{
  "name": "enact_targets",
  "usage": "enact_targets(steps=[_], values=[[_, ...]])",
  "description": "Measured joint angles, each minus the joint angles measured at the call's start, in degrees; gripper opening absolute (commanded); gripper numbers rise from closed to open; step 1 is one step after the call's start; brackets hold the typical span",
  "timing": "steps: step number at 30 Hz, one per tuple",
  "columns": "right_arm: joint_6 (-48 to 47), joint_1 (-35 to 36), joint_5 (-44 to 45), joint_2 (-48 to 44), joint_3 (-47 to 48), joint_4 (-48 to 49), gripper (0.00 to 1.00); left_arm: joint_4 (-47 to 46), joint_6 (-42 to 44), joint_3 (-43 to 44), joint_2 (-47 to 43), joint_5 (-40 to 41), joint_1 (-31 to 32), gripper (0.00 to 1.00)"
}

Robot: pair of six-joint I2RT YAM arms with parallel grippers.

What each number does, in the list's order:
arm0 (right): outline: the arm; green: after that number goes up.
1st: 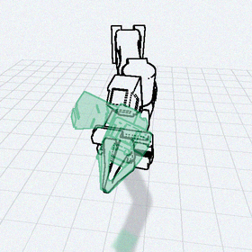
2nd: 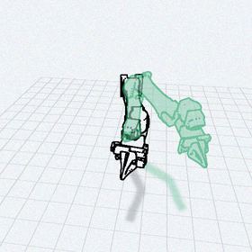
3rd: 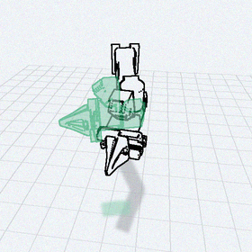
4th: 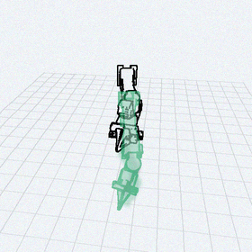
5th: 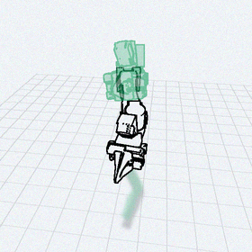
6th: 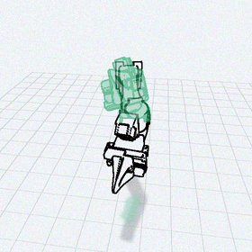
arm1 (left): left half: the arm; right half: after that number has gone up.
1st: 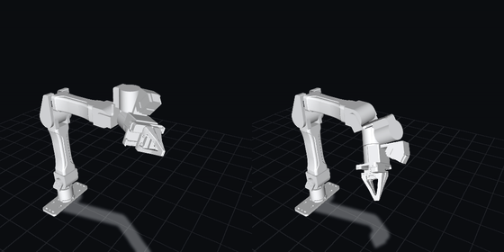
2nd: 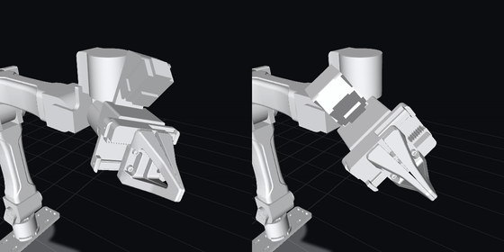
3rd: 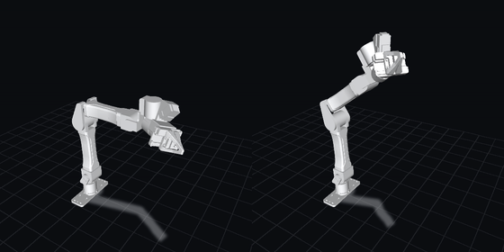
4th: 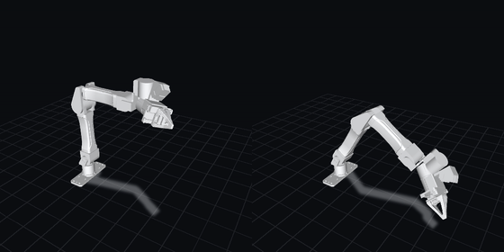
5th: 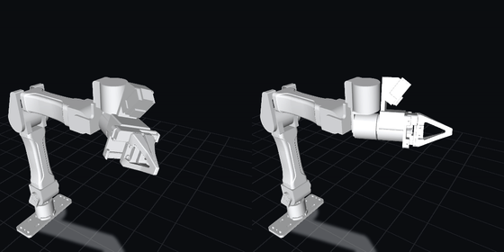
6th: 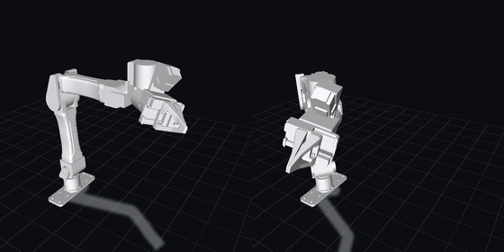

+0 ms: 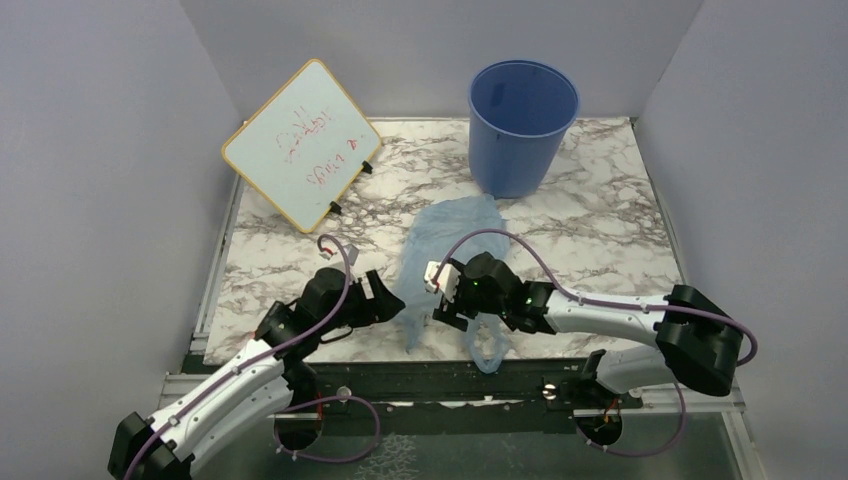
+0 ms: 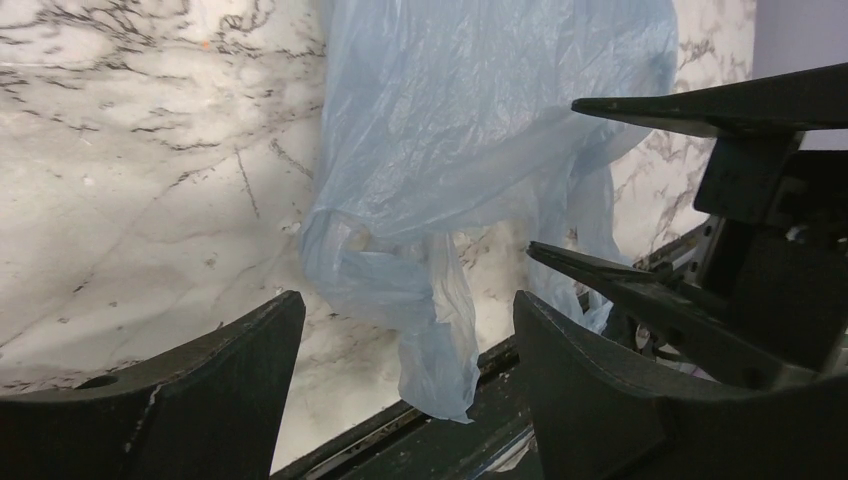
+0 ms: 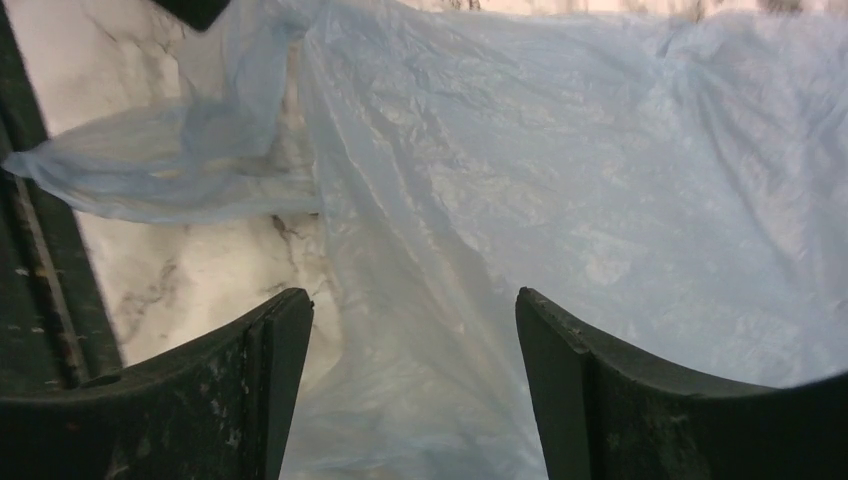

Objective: Put the trash bags into the trash bin
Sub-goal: Unfold the trash bag at the center of the board.

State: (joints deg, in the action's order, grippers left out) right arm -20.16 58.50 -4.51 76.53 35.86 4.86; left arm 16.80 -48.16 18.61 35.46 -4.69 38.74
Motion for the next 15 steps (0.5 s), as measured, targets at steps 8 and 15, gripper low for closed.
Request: enact_targets(steps=[8, 15], values=[[-16.2, 1.6, 0.2, 7.3, -2.9, 9.7, 0.79, 4.1, -1.1, 0.0, -5.7, 5.2, 0.0, 0.77], [-20.6, 2.1, 9.3, 14.3, -4.8, 23.7, 0.23, 5.4, -0.9, 0.0, -4.0, 6.1, 0.0, 0.77]])
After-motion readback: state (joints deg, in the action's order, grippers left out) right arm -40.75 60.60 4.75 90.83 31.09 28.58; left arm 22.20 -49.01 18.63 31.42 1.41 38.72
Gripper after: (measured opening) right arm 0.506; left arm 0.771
